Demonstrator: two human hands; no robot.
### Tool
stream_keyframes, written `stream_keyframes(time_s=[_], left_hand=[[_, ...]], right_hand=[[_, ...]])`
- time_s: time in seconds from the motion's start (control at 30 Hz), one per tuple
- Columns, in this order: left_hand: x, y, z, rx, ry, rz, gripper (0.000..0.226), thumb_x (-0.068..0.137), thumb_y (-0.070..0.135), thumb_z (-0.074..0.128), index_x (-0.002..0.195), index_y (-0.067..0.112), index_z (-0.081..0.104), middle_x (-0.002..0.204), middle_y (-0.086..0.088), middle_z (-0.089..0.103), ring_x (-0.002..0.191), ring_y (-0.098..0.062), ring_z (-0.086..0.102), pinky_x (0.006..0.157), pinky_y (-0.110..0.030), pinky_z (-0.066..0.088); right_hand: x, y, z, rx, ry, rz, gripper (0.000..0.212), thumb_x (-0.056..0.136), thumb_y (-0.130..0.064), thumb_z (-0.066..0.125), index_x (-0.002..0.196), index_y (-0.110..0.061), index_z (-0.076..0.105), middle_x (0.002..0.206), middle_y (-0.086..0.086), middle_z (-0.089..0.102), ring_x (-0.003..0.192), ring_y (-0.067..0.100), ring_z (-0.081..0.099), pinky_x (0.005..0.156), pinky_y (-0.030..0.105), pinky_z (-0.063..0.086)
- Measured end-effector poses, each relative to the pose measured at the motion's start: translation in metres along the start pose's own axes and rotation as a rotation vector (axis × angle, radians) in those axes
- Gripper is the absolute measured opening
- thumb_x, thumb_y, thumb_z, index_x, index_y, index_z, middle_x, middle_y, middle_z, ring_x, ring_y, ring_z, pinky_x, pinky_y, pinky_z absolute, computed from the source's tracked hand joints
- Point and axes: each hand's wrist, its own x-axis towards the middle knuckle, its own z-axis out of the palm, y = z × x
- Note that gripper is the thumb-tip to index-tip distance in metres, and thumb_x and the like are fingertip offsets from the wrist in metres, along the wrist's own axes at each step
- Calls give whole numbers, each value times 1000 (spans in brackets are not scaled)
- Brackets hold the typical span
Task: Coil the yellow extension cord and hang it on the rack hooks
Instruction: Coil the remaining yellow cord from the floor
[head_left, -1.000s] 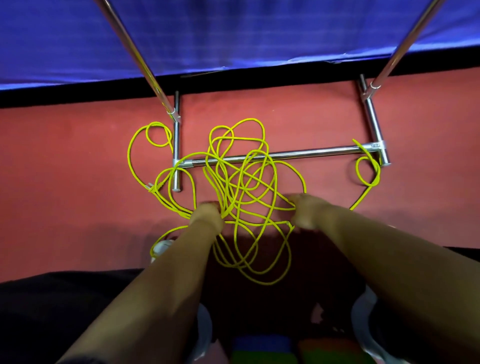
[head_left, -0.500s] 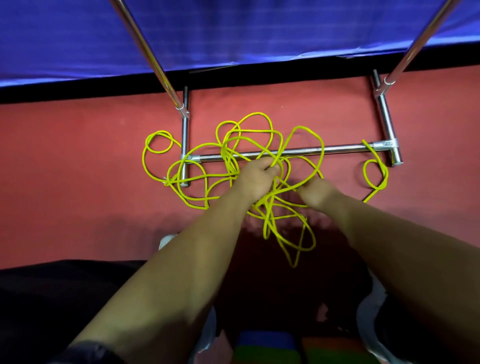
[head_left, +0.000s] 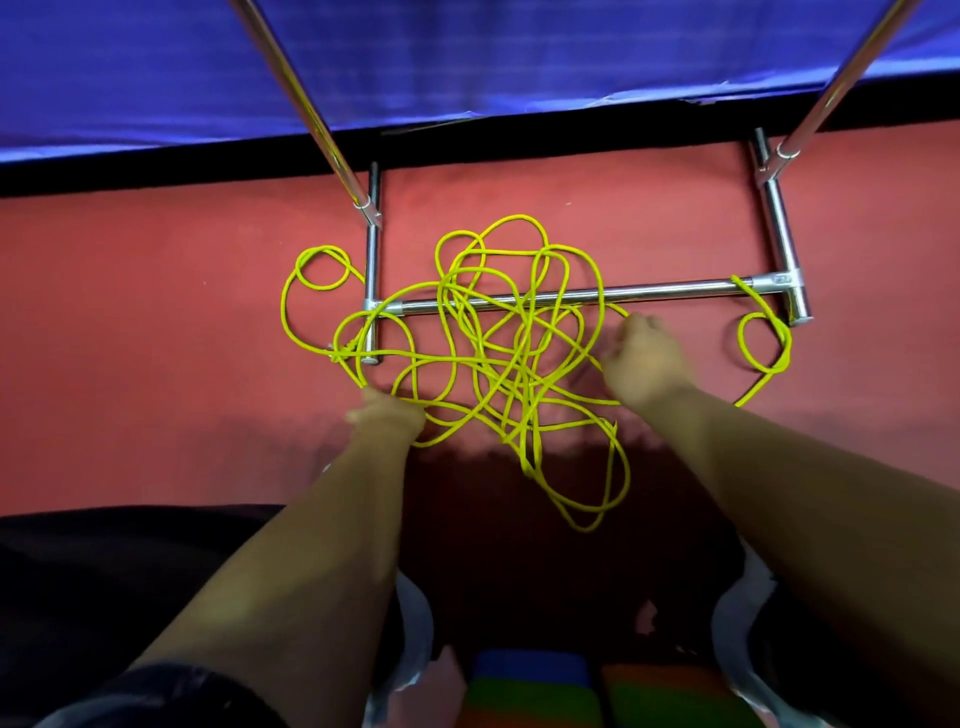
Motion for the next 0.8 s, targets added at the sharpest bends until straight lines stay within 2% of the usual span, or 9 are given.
stream_keyframes(time_s=[0.1,0.2,0.27,0.37,0.43,0.57,0.63,0.7,0.8], left_hand=[[12,-7,11,-212,-26,3,81,78,34,80,140,13,33,139,-20,52,127,-41,57,106,-47,50],[34,-5,20,-486,-96,-24,83,54,27,85,125,5,47,113,-19,72,88,-31,76,70,-45,65],[31,-2,22,-654,-183,-59,65,64,29,84,120,7,58,93,-13,76,72,-25,75,55,-36,60],[9,6,8,-657,-236,-23,25,93,32,63,111,14,64,93,-8,72,77,-27,68,66,-37,59],[11,5,-2,-518,-174,9,29,88,42,59,100,16,66,104,-8,73,85,-30,68,83,-42,60],[22,4,-37,-460,205,-16,39,92,38,61,109,3,66,113,-8,69,104,-38,68,67,-36,50],[37,10,-53,-481,303,125,38,88,24,62,119,4,64,120,-11,68,113,-37,66,78,-36,48],[48,19,-67,-488,240,231,51,92,15,58,143,10,52,134,-7,61,117,-31,63,90,-34,48],[57,39,-79,-452,56,199,66,99,5,48,161,12,26,125,-9,65,94,-26,68,74,-32,49]], right_hand=[[-5,-11,14,22,-43,-174,33,94,-33,59,117,-10,64,120,18,60,114,42,61,98,46,51],[-10,-23,26,70,-145,-234,30,101,-37,62,119,-12,67,118,16,61,111,36,62,97,38,48],[-12,-29,33,82,-163,-236,32,103,-38,61,119,-11,68,117,16,63,113,34,61,94,35,46],[-10,-34,35,25,-197,-172,35,100,-38,62,119,-10,69,120,17,64,116,36,61,93,35,46],[-8,-33,32,-40,-217,-121,37,96,-38,64,120,-10,68,125,17,60,116,37,62,96,38,50],[-4,-24,29,-53,-183,-113,35,90,-32,70,117,-11,69,126,17,57,112,38,63,96,39,52],[-3,-24,30,-18,-154,-120,35,89,-29,72,118,-10,70,126,16,58,111,37,63,96,39,52],[-2,-26,31,34,-111,-135,34,89,-27,72,119,-10,71,126,15,58,112,36,63,98,39,52],[1,-32,34,61,-70,-159,29,93,-25,70,118,-10,69,126,13,57,112,35,62,97,35,47]])
